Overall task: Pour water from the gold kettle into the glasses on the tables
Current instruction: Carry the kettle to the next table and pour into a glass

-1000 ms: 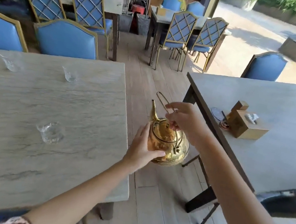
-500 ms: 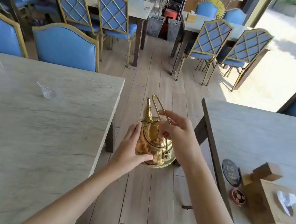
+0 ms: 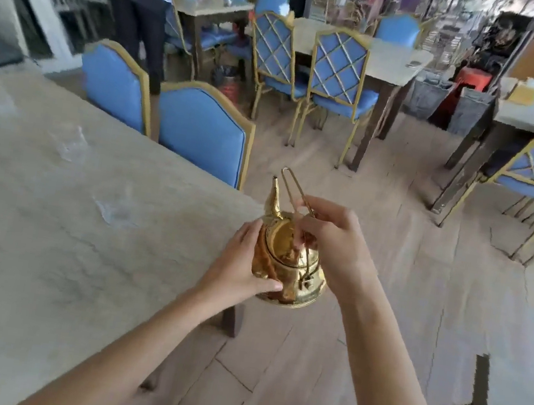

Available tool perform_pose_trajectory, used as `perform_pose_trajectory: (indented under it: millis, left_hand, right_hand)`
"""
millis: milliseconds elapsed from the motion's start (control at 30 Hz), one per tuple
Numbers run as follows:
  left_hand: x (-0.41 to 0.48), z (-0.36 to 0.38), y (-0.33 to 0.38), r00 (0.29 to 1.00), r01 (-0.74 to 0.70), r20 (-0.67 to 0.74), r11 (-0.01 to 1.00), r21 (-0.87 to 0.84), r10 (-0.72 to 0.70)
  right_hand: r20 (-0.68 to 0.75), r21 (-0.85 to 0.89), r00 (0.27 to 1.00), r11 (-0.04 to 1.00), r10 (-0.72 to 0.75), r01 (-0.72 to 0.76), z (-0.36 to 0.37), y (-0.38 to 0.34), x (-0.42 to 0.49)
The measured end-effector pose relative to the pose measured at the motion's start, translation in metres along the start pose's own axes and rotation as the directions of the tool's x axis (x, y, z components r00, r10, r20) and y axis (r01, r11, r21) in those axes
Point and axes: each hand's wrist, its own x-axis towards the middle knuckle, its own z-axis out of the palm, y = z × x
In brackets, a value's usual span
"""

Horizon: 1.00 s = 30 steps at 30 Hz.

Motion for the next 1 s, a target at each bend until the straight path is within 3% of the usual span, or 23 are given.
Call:
perform_pose_trajectory:
  millis: [100,267,467,733,1000]
  left_hand:
    - [0.043,-0.005,0.0,0.977,0.141,-0.155,0.988,-0.056,-0.148]
    - [0.106,-0.017,-0.013,0.84,0.327,-0.409,0.934,-0.142,-0.356]
    - [0.177,-0.045,-0.041,0.582,0.487,-0.614,0.833,-0.262,-0.533]
    - [0.253,-0.071,-0.07,0.191,0.656,-0.738,0.644,-0.395,-0.647]
    - [0.331,-0.07,-0.084,-0.211,0.645,-0.759,0.495,-0.581,-0.616]
  right_hand:
    - [0.261,0.031,0.965,0.999,-0.019,0.011,0.002,0.001,0.076]
    - [0.53,0.121,0.848,0.99,-0.001,-0.074,0.03,0.002,0.192]
    - [0.814,0.107,0.58,0.987,-0.019,-0.119,0.088,0.004,0.31]
    - [0.97,-0.009,0.24,0.996,0.031,-0.089,0.168,0.001,0.421]
    - [0.986,0.019,-0.165,1.0,-0.017,0.008,0.23,-0.007,0.488]
